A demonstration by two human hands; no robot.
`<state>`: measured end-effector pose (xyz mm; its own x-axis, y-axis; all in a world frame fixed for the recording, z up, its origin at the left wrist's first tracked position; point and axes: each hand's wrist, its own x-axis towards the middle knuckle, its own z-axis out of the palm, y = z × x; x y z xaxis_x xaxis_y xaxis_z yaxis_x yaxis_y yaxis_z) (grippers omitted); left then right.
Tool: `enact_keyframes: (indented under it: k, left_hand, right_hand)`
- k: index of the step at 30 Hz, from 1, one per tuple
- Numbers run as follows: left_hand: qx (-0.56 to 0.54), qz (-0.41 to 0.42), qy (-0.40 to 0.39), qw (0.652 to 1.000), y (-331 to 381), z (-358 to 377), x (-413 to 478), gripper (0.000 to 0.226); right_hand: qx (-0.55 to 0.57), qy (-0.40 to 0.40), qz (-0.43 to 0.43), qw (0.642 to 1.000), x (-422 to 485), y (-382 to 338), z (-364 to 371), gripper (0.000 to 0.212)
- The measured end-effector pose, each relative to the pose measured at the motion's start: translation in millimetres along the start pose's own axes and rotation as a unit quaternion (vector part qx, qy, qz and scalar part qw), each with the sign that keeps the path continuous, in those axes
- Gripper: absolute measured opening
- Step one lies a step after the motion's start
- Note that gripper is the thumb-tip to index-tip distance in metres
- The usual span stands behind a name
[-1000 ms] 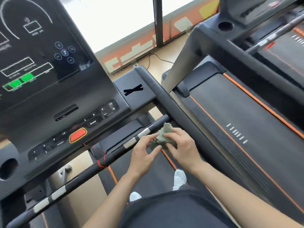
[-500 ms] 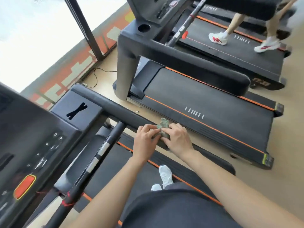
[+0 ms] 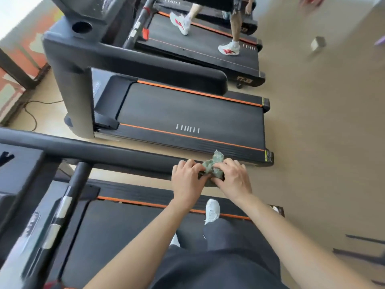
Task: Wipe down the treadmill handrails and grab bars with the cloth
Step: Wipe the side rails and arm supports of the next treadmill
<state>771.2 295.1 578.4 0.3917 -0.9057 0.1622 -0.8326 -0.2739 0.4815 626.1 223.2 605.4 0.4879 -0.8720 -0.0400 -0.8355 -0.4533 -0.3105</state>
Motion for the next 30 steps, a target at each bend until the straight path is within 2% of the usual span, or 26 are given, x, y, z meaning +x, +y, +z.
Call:
enact_keyframes:
  k: [4,7,9,13,17,20,24,27,29,30]
  left_hand:
    - [-0.054,0.016,-0.032,0.998,33,15,6,0.019]
    - [-0.120,-0.022,-0.091,0.988,64,23,16,0.017]
    - [-0.161,-0.054,-0.118,0.978,89,31,26,0.015]
    - [-0.292,-0.160,-0.105,0.937,134,59,53,0.010]
    - [-0.353,-0.185,-0.099,0.912,175,84,80,0.012]
    - [-0.356,-0.176,-0.120,0.910,200,95,99,0.007]
    - [-0.295,-0.098,-0.130,0.941,226,100,123,0.012]
    - [-0.282,-0.053,-0.138,0.948,238,98,144,0.014]
    - [-0.256,-0.027,-0.145,0.955,237,100,157,0.009]
    - [-0.244,-0.029,-0.150,0.958,235,99,164,0.011]
  right_hand:
    - [0.043,0.009,0.035,0.998,-8,42,-4,0.041]
    - [0.112,-0.023,0.077,0.990,-10,81,-10,0.032]
    - [0.198,-0.054,0.106,0.973,-8,113,-18,0.025]
    - [0.310,-0.081,0.097,0.942,5,179,-39,0.024]
    - [0.300,-0.116,0.100,0.942,27,244,-54,0.021]
    - [0.307,-0.064,0.087,0.946,53,273,-71,0.018]
    - [0.377,-0.043,0.002,0.925,100,276,-103,0.045]
    - [0.391,-0.104,-0.081,0.911,138,271,-121,0.071]
    - [0.374,-0.172,-0.104,0.905,163,267,-130,0.073]
    - [0.362,-0.201,-0.110,0.904,174,266,-133,0.067]
